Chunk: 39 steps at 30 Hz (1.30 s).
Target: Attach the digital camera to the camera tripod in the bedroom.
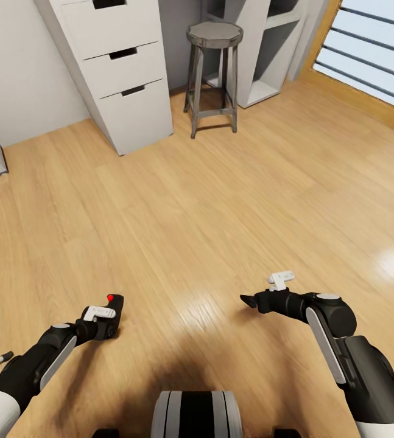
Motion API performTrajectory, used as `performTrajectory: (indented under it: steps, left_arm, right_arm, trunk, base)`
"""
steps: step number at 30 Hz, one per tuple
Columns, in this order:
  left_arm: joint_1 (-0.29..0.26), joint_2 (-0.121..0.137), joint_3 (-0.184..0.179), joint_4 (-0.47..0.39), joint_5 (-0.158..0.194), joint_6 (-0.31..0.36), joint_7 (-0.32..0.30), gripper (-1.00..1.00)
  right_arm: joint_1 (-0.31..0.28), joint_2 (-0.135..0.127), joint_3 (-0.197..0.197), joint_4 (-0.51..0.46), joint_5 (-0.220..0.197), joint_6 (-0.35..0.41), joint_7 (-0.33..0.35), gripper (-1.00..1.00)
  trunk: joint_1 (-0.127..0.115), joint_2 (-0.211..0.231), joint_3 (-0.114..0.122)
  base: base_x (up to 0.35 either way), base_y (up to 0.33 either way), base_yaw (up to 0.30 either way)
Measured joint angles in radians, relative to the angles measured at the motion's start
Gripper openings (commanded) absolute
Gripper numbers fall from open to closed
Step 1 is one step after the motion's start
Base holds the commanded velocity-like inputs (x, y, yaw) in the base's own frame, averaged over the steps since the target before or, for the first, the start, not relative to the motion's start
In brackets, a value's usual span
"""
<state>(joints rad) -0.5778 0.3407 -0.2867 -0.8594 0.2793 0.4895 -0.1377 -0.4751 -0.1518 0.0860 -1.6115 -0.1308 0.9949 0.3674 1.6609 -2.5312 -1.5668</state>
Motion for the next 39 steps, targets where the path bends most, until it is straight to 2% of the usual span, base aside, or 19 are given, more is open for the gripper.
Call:
performTrajectory:
  steps: [9, 17, 28, 39]
  left_arm:
    - [0.000, -0.007, 0.001, 0.000, 0.004, -0.031, 0.056, 1.00]
    - [0.000, -0.010, 0.001, 0.000, 0.010, -0.049, 0.071, 1.00]
    - [0.000, -0.020, 0.002, 0.004, 0.012, -0.053, 0.077, 1.00]
    - [0.000, -0.031, -0.004, 0.018, 0.006, -0.057, 0.078, 1.00]
  right_arm:
    - [0.000, 0.000, 0.001, 0.000, 0.000, -0.001, 0.000, 1.00]
    - [0.000, 0.000, 0.001, 0.000, 0.000, 0.000, 0.000, 1.00]
    - [0.000, -0.001, 0.001, 0.000, 0.000, 0.000, 0.001, 1.00]
    - [0.000, -0.001, 0.001, 0.000, -0.001, 0.000, 0.003, 1.00]
  trunk:
    - [0.000, 0.000, 0.000]
    - [0.000, 0.000, 0.000]
    - [0.005, -0.003, -0.042]
    - [0.005, -0.003, -0.043]
  base:
    - [0.000, 0.000, 0.000]
    - [0.000, 0.000, 0.000]
    - [0.000, 0.000, 0.000]
    - [0.000, 0.000, 0.000]
